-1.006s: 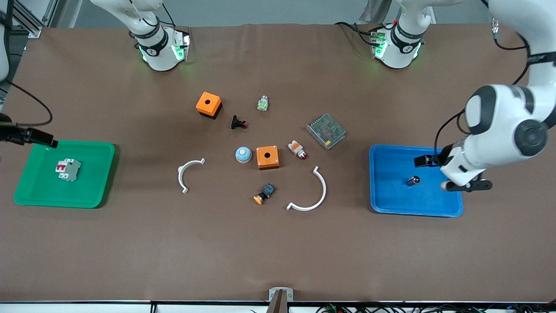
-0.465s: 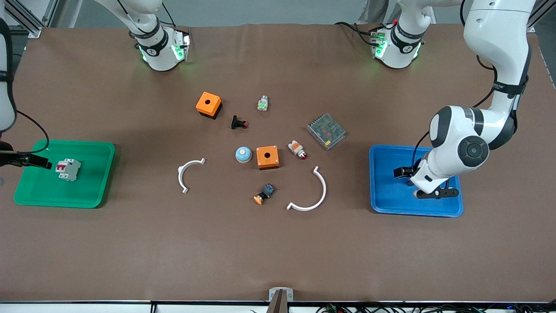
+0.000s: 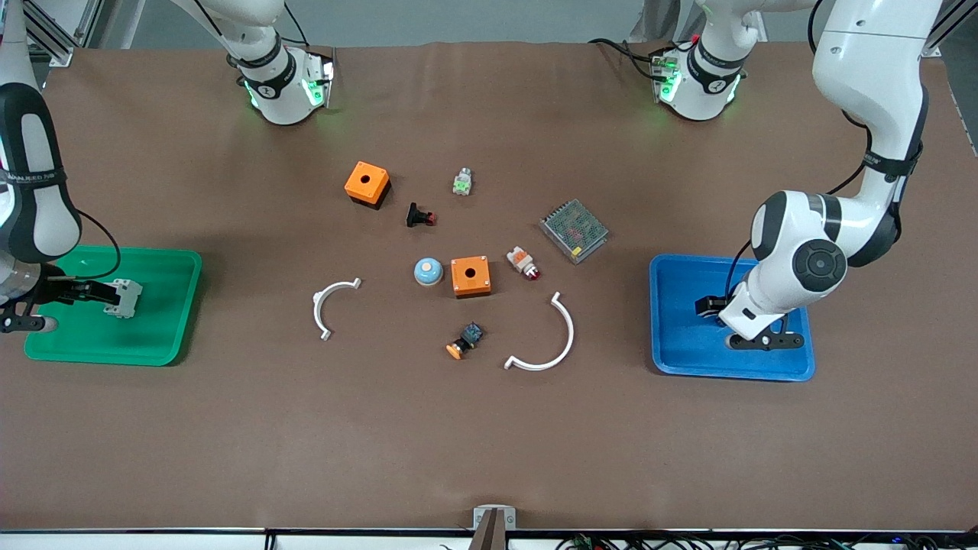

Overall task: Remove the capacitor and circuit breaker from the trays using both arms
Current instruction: 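Grasp the black capacitor with the left gripper while the right gripper grasps the breaker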

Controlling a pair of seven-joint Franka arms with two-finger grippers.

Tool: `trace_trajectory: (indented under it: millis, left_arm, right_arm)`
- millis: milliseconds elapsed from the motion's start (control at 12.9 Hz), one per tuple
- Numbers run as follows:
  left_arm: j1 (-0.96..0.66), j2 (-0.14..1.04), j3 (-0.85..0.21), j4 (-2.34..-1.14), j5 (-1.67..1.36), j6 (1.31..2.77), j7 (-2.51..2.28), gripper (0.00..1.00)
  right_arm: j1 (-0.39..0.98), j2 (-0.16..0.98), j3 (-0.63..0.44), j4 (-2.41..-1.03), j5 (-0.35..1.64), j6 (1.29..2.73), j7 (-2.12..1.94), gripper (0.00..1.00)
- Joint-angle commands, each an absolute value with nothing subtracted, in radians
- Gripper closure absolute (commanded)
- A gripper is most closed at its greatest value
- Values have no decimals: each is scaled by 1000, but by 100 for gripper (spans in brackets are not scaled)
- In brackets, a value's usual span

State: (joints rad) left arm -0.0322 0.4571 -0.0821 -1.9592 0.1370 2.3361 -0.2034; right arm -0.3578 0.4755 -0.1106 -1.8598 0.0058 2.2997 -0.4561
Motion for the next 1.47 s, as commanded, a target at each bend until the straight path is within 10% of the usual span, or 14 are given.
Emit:
trace_trajectory:
  millis: [0, 542, 697, 929, 1394]
  left_arm:
    - [-15, 459, -84, -1976, 161, 2375, -213, 1]
    - [12, 499, -86, -1976, 166, 2424, -224, 21]
    - [12, 503, -86, -1976, 166, 2424, -222, 26]
    - [12, 506, -86, -1980, 166, 2424, -222, 42]
    - [11, 503, -86, -1979, 164, 2424, -224, 80]
  right_arm:
    - [-402, 497, -92, -1873, 50, 2338, -543, 0]
    - [-416, 538, -91, -1917, 75, 2419, -595, 2]
    - [-414, 538, -91, -1916, 75, 2419, -600, 23]
    - [-416, 538, -89, -1911, 77, 2419, -630, 90]
    - [-356, 482, -89, -1757, 95, 2107, -595, 100]
